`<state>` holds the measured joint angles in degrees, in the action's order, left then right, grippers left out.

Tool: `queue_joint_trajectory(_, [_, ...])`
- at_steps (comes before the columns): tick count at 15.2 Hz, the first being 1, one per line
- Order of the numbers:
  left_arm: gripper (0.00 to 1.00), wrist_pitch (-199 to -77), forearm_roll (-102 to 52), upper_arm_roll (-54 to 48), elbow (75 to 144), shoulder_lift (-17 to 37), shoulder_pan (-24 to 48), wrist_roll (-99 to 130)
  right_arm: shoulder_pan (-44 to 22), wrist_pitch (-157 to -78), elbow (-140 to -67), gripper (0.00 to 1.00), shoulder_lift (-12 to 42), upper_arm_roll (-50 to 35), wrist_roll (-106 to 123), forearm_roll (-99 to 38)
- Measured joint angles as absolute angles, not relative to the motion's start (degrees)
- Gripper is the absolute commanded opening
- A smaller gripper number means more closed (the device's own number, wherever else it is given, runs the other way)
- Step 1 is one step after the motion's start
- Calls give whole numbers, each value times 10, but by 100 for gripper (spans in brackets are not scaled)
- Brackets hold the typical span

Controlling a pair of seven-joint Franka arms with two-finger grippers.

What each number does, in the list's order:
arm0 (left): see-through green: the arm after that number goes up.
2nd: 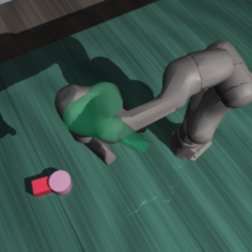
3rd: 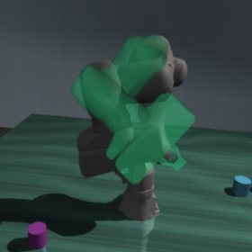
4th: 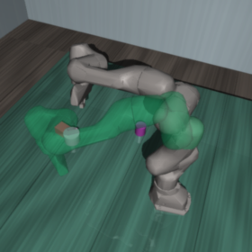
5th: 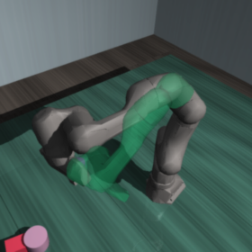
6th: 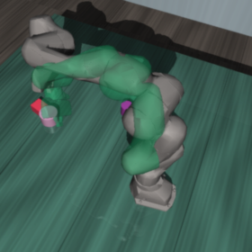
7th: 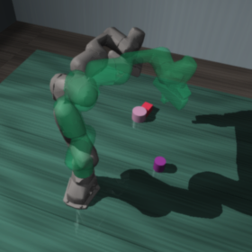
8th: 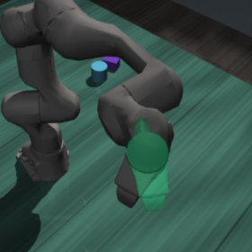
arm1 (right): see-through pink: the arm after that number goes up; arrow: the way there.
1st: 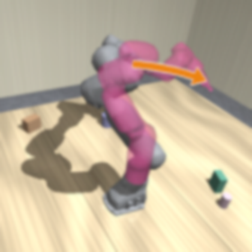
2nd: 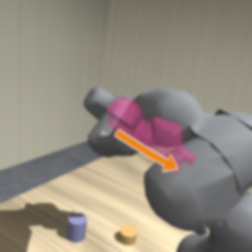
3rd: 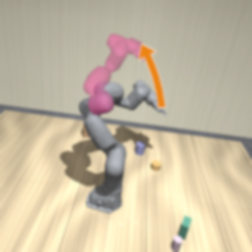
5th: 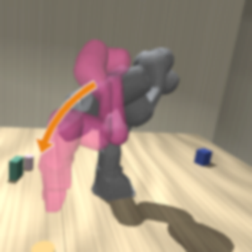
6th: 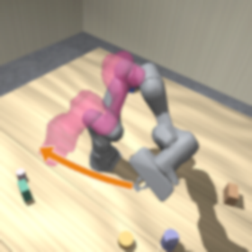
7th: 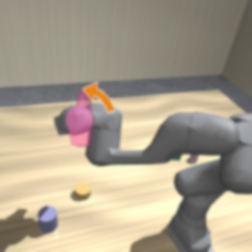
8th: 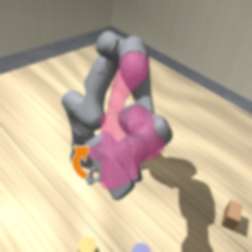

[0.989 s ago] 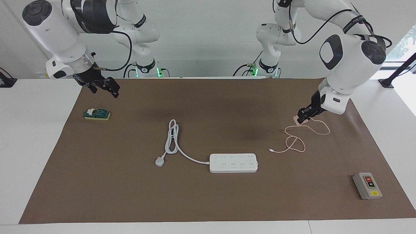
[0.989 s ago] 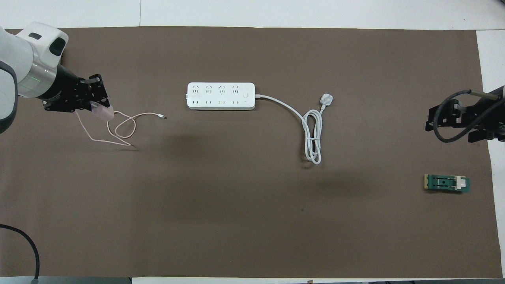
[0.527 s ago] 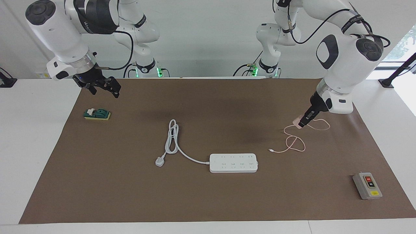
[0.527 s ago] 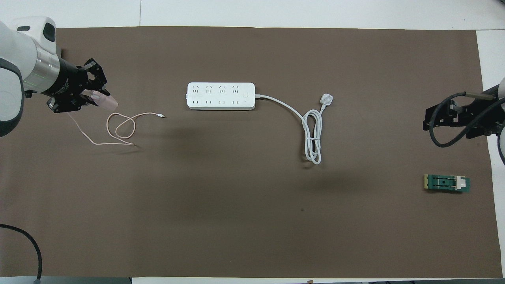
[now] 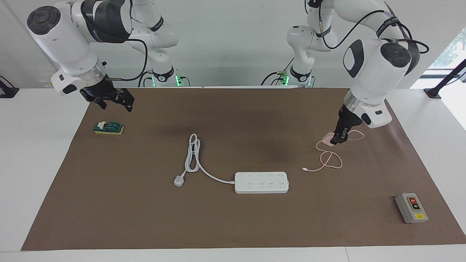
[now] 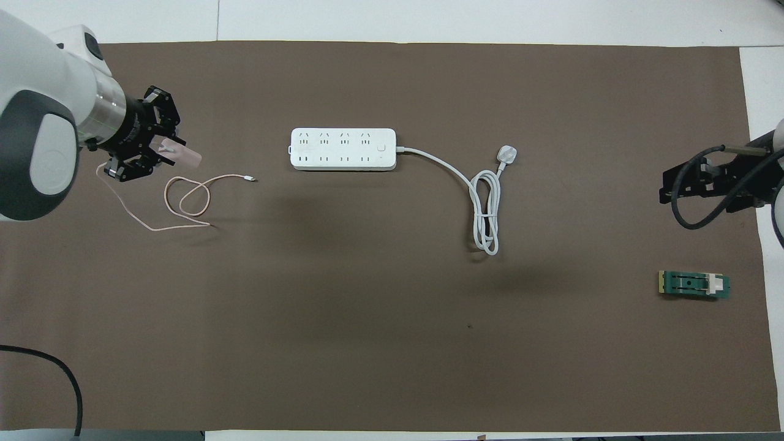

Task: Plug charger into power strip

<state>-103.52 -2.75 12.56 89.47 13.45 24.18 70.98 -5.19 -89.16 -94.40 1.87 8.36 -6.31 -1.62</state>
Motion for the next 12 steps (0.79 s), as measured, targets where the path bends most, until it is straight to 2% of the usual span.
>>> queue_joint_trajectory(2, [0,-1035,-16,126,874,166,268,753,-44,-892,-944,100,19,83,-43,-16])
queue_joint_trajectory(9, [0,-1012,-3,145,734,318,313,895,-40,-892,-944,100,19,82,-26,-16])
queue_joint_trajectory(12, [0,-1014,-2,148,702,348,319,954,-40,-892,-941,100,19,83,-26,-16])
